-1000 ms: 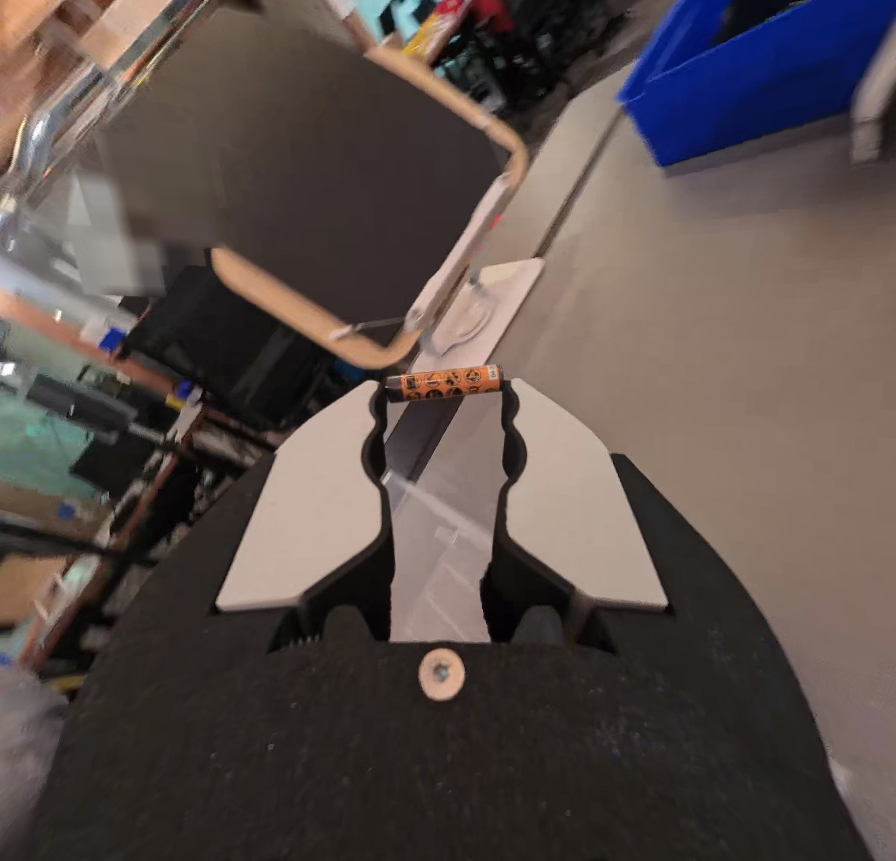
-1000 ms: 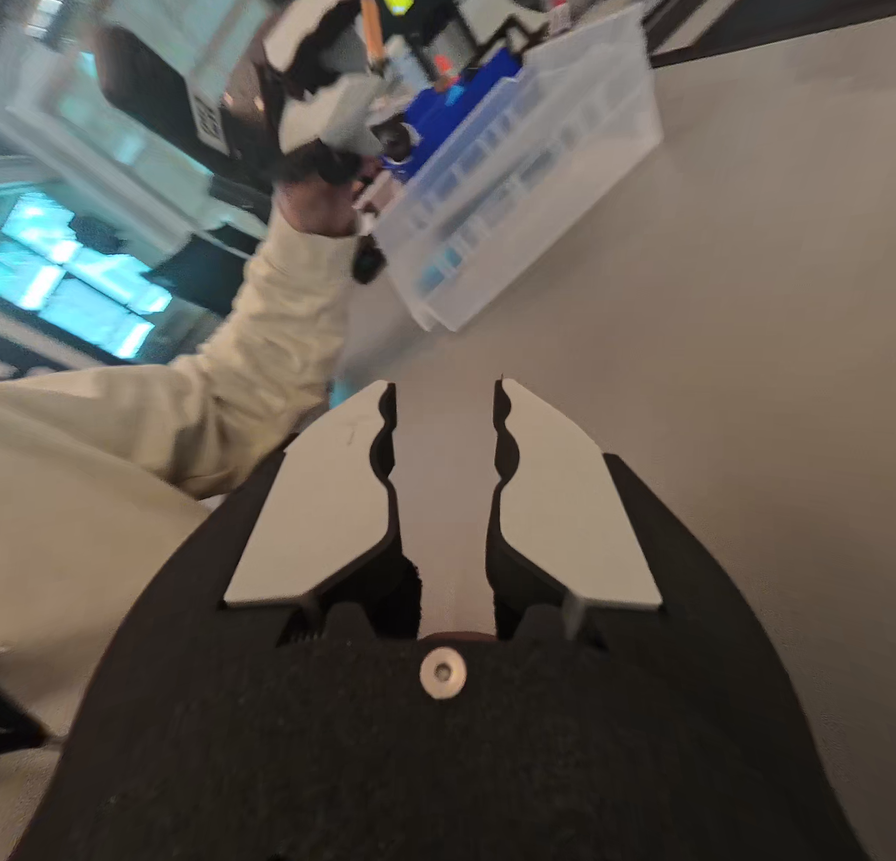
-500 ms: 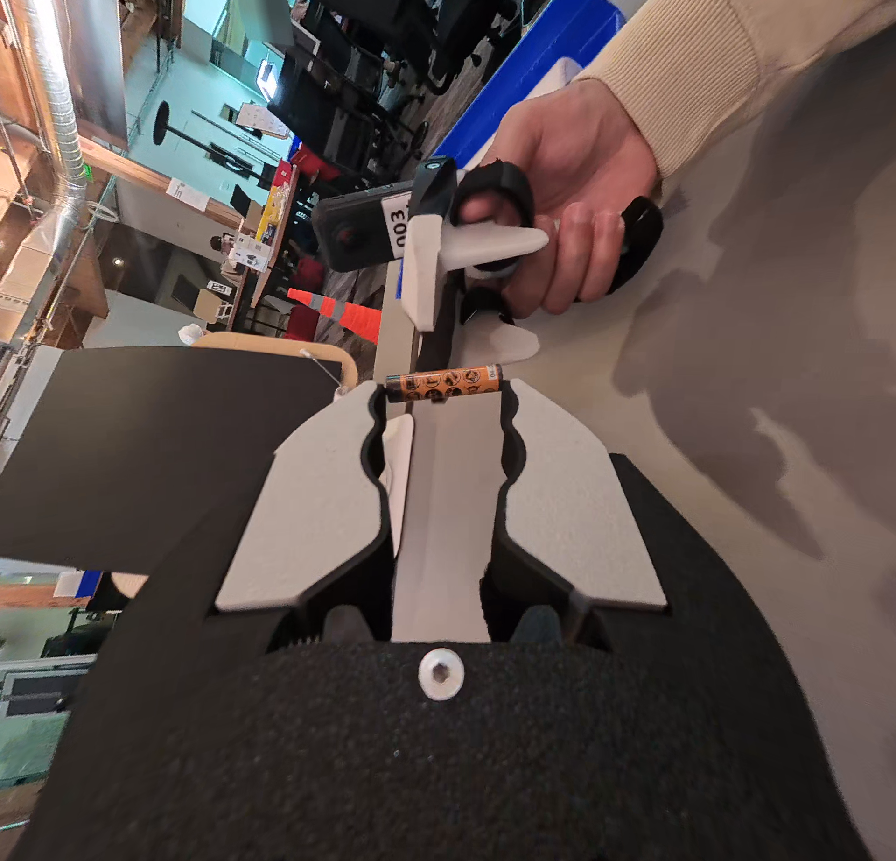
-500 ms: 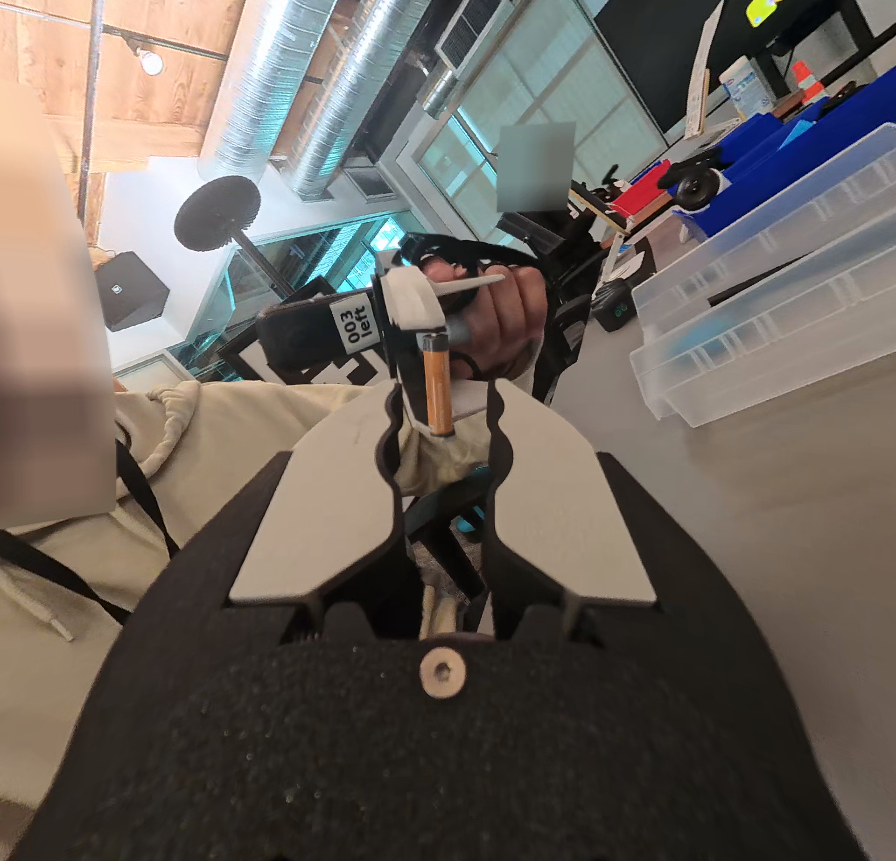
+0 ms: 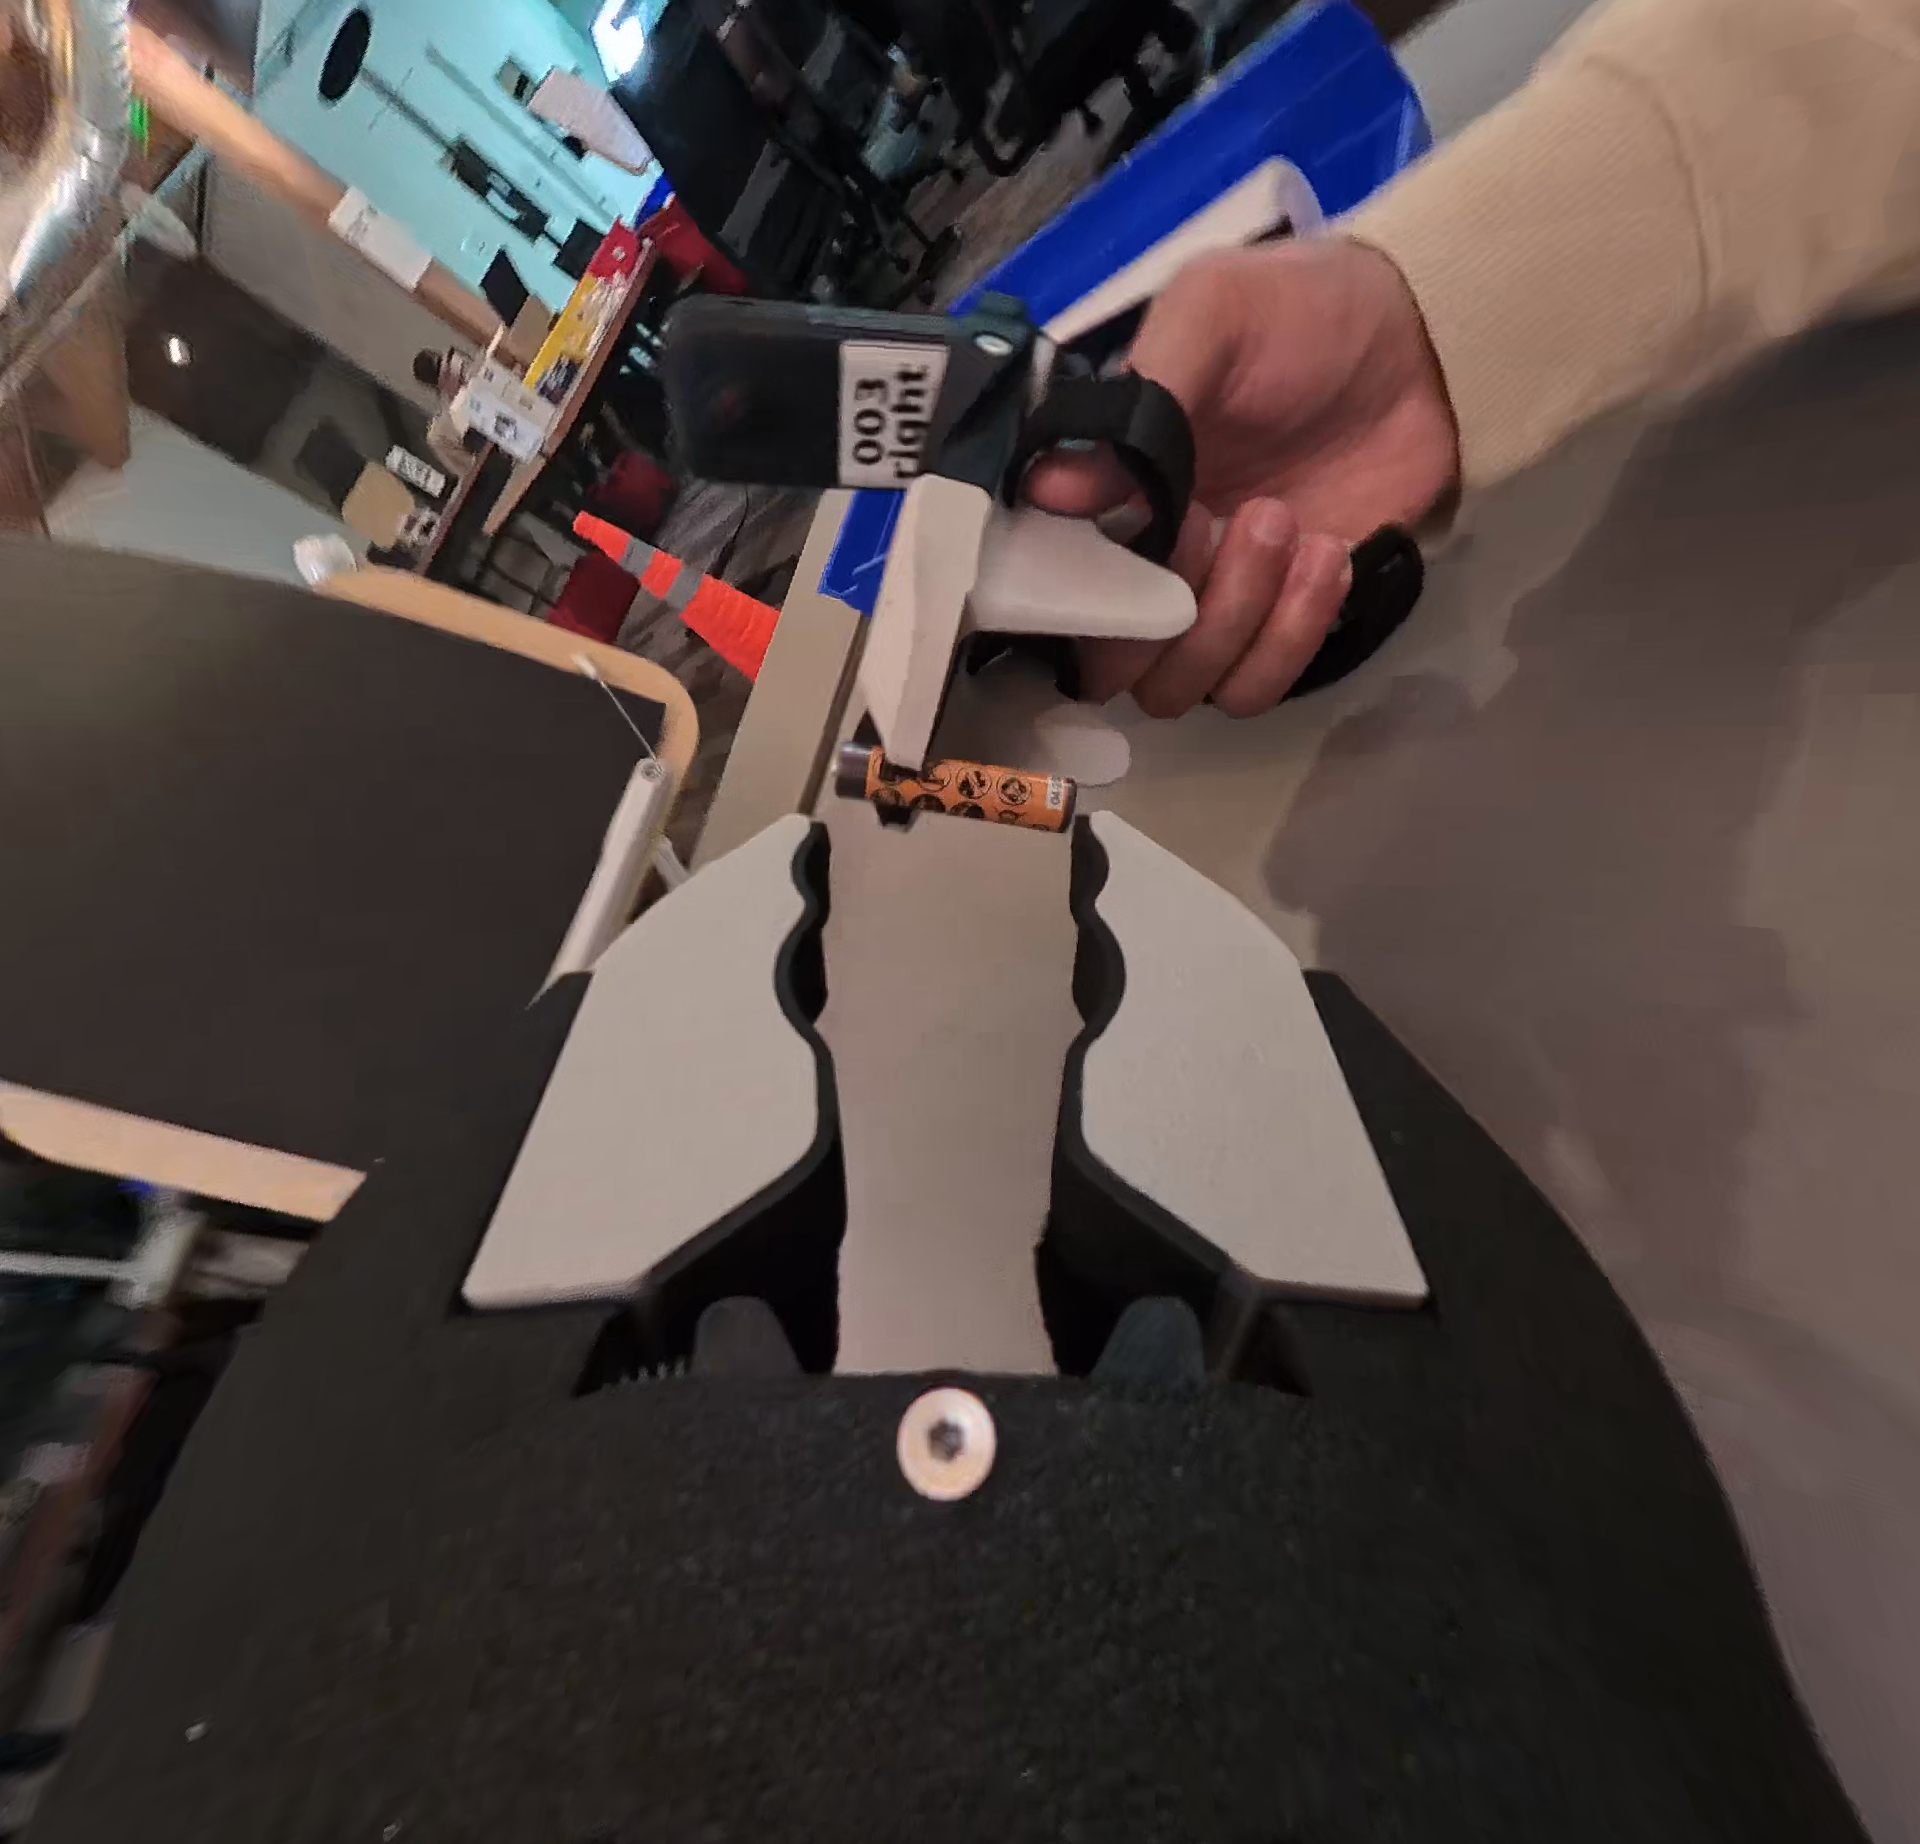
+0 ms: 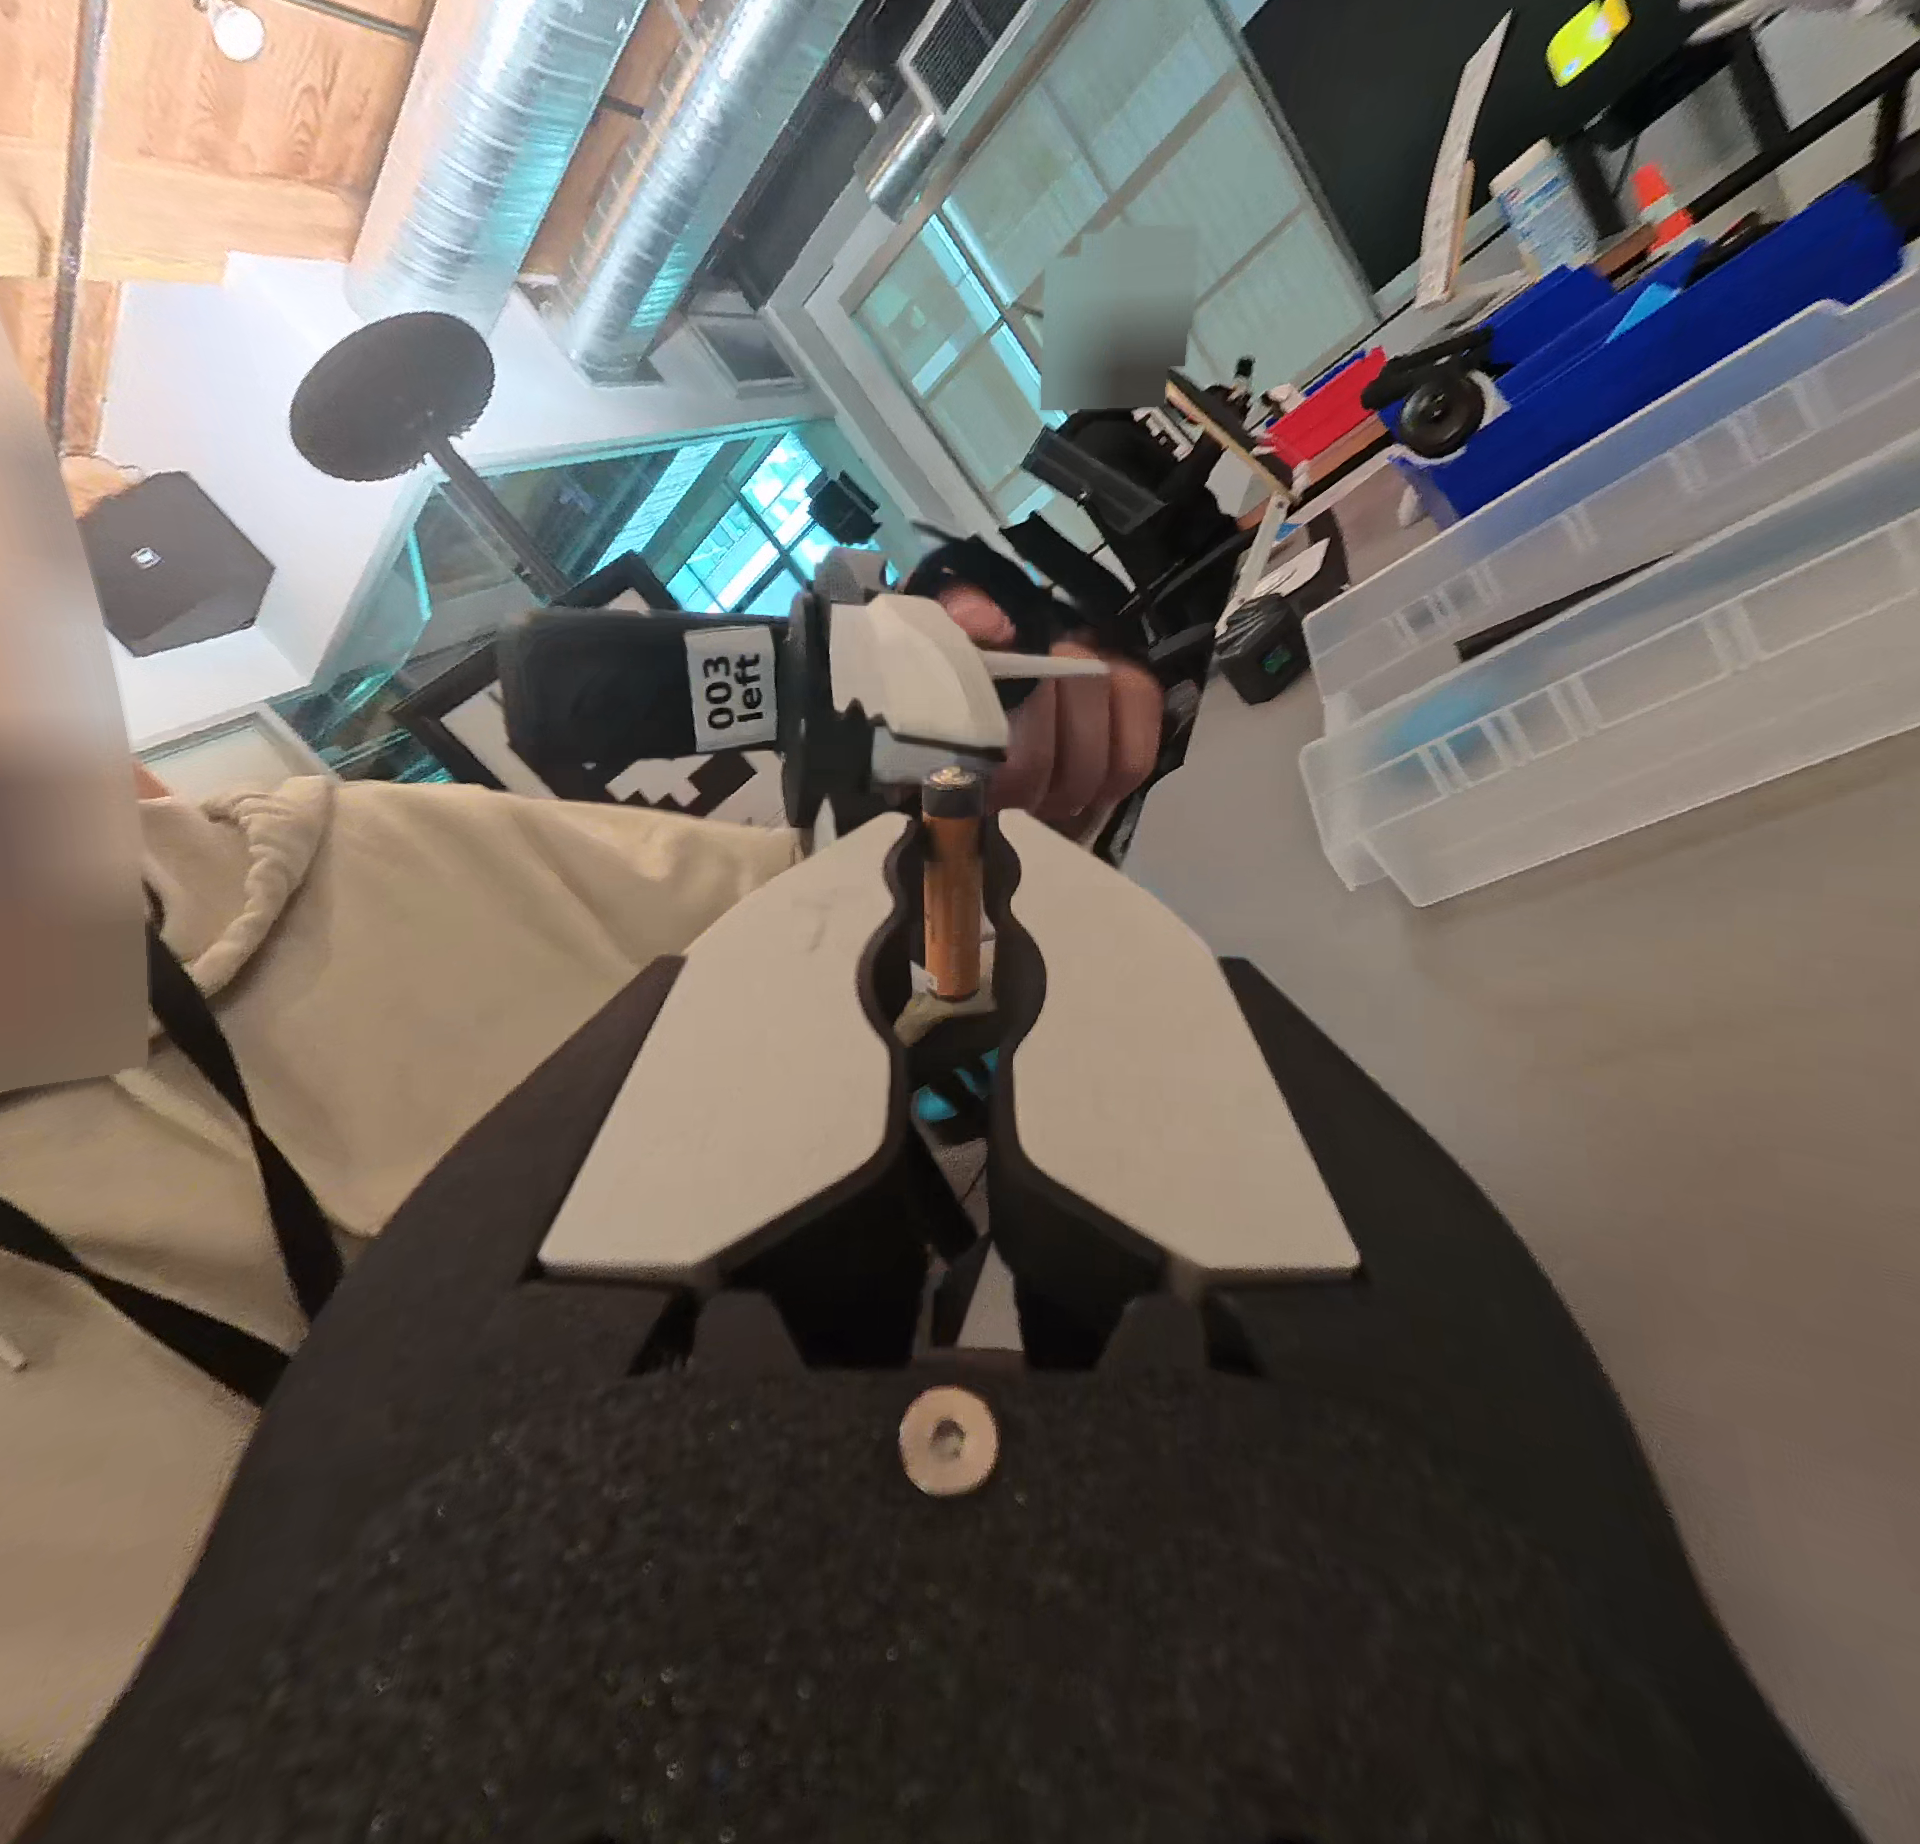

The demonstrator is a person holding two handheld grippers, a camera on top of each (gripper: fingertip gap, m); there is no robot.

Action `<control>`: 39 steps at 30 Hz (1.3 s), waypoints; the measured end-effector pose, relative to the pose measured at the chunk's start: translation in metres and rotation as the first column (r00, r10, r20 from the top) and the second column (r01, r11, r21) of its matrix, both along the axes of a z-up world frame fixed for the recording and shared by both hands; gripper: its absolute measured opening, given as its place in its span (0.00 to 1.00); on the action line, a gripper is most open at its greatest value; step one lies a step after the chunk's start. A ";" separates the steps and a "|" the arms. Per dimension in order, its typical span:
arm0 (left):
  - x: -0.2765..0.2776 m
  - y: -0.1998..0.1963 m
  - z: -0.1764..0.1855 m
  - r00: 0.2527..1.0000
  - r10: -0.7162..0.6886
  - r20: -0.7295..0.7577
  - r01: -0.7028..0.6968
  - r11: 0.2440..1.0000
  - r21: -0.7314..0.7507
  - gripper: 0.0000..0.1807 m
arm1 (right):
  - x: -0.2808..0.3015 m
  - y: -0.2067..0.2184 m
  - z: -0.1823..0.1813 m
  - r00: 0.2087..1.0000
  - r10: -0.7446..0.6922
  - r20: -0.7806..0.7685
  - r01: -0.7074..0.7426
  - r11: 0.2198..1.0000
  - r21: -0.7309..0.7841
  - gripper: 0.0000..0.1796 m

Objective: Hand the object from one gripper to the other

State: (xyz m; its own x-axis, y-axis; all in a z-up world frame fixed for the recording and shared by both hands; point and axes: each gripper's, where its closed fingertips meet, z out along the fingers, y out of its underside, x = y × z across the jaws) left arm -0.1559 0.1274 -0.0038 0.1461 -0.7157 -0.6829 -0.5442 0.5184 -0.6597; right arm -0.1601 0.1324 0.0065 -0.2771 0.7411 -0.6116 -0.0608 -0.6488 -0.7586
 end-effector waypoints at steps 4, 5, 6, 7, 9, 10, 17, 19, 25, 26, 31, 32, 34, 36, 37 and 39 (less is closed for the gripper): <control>-0.014 0.012 -0.006 0.918 0.222 0.330 -0.066 0.903 -0.424 0.16 | 0.009 0.017 -0.011 0.988 -0.151 0.016 0.150 0.987 0.057 0.05; -0.017 0.014 -0.016 0.880 0.288 0.378 -0.029 0.827 -0.561 0.17 | 0.010 0.021 -0.015 0.980 -0.199 0.029 0.195 0.976 0.094 0.06; -0.016 0.010 -0.026 0.844 0.325 0.426 0.056 0.737 -0.674 0.18 | 0.012 0.024 -0.020 0.971 -0.235 0.042 0.229 0.966 0.119 0.06; -0.015 0.004 -0.035 0.817 0.346 0.460 0.145 0.649 -0.747 0.19 | 0.013 0.026 -0.023 0.966 -0.254 0.050 0.246 0.961 0.129 0.06; -0.017 0.001 -0.052 0.778 0.411 0.474 0.214 0.536 -0.816 0.23 | 0.014 0.029 -0.030 0.957 -0.283 0.062 0.272 0.951 0.149 0.06; -0.017 -0.001 -0.057 0.770 0.418 0.482 0.245 0.504 -0.828 0.23 | 0.014 0.029 -0.034 0.954 -0.290 0.070 0.276 0.947 0.165 0.05; -0.016 -0.003 -0.077 0.822 0.374 0.429 0.246 0.447 -0.860 0.21 | 0.000 0.018 -0.048 0.949 -0.280 0.144 0.240 0.940 0.244 0.06; -0.017 -0.001 -0.073 0.818 0.369 0.441 0.233 0.489 -0.841 0.19 | -0.007 0.011 -0.049 0.948 -0.278 0.157 0.229 0.935 0.273 0.06; -0.003 -0.005 -0.062 0.802 0.304 0.514 0.330 0.493 -0.805 0.12 | -0.019 0.004 -0.046 0.955 -0.260 0.144 0.216 0.940 0.264 0.06; -0.001 -0.005 -0.060 0.797 0.302 0.524 0.337 0.497 -0.799 0.12 | -0.020 0.003 -0.046 0.957 -0.255 0.139 0.214 0.942 0.258 0.06; 0.004 -0.007 -0.062 0.816 0.266 0.513 0.334 0.507 -0.795 0.06 | -0.018 0.001 -0.044 0.965 -0.233 0.123 0.201 0.953 0.228 0.06; 0.001 -0.007 -0.061 0.815 0.267 0.514 0.332 0.512 -0.792 0.06 | -0.015 0.002 -0.043 0.966 -0.230 0.116 0.201 0.954 0.221 0.06; -0.006 -0.003 -0.054 0.798 0.282 0.532 0.337 0.523 -0.783 0.06 | -0.010 0.004 -0.043 0.968 -0.223 0.114 0.197 0.959 0.202 0.06; -0.010 -0.002 -0.054 0.802 0.275 0.530 0.334 0.528 -0.780 0.06 | -0.008 0.003 -0.047 0.973 -0.192 0.126 0.168 0.970 0.176 0.06; -0.010 -0.001 -0.057 0.809 0.275 0.520 0.323 0.532 -0.783 0.06 | -0.009 0.004 -0.050 0.973 -0.192 0.131 0.169 0.970 0.173 0.06; -0.010 0.001 -0.058 0.807 0.279 0.521 0.317 0.539 -0.780 0.06 | -0.009 0.005 -0.051 0.973 -0.193 0.123 0.172 0.972 0.161 0.06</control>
